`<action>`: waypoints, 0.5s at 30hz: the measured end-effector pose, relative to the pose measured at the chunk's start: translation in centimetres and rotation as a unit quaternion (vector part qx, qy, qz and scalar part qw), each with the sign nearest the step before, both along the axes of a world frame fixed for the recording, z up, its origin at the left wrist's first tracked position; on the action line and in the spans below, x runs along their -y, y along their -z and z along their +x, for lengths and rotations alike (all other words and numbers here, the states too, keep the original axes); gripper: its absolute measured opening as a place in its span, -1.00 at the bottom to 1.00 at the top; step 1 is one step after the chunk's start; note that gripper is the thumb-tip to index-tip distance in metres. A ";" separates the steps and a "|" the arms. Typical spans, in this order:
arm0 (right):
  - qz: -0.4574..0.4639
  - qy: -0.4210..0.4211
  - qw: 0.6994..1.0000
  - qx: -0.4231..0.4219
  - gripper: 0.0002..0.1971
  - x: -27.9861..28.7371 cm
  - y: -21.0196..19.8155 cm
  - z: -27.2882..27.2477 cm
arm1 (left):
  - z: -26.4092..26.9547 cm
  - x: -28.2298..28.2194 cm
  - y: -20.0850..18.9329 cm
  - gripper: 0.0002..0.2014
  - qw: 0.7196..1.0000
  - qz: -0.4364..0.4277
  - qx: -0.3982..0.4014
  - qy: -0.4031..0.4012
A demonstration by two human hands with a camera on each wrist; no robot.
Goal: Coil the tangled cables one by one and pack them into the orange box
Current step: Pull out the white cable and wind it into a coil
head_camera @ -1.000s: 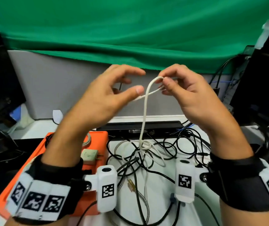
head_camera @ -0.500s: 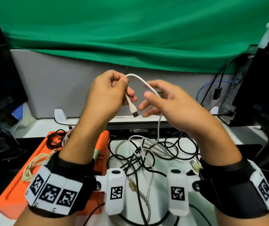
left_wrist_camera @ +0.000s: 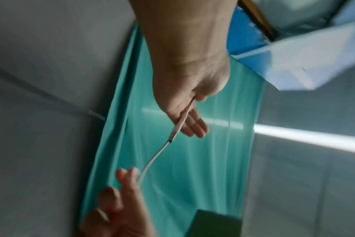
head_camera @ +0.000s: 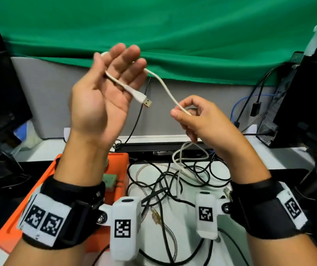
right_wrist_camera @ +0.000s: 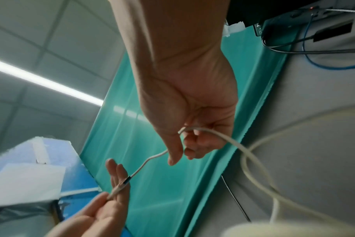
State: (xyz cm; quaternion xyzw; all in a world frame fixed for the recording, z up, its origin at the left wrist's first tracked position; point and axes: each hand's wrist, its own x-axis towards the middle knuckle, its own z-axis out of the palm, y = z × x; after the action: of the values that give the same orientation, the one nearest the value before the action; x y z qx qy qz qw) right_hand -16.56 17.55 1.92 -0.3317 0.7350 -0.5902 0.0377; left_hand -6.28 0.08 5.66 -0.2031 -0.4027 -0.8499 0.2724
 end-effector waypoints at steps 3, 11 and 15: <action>-0.038 -0.030 0.998 -0.029 -0.93 1.0 0.5 0.2 | -0.1 0.3 0.2 -0.59 0.994 -0.052 -0.054 -0.084; 0.060 -0.033 0.971 -0.231 -0.84 1.1 -0.7 2.1 | 0.7 -0.5 0.6 -0.71 0.883 -0.401 -0.034 -0.242; 0.151 -0.059 0.959 -0.232 -0.77 0.2 -1.6 3.3 | 0.8 -0.8 1.1 -0.69 0.648 -0.681 0.075 -0.332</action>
State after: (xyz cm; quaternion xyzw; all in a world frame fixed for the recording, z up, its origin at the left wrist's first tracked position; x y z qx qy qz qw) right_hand -13.27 17.34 3.53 -0.4929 0.7830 -0.3761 -0.0499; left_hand -5.45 0.92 4.60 -0.1197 -0.9279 -0.2013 0.2900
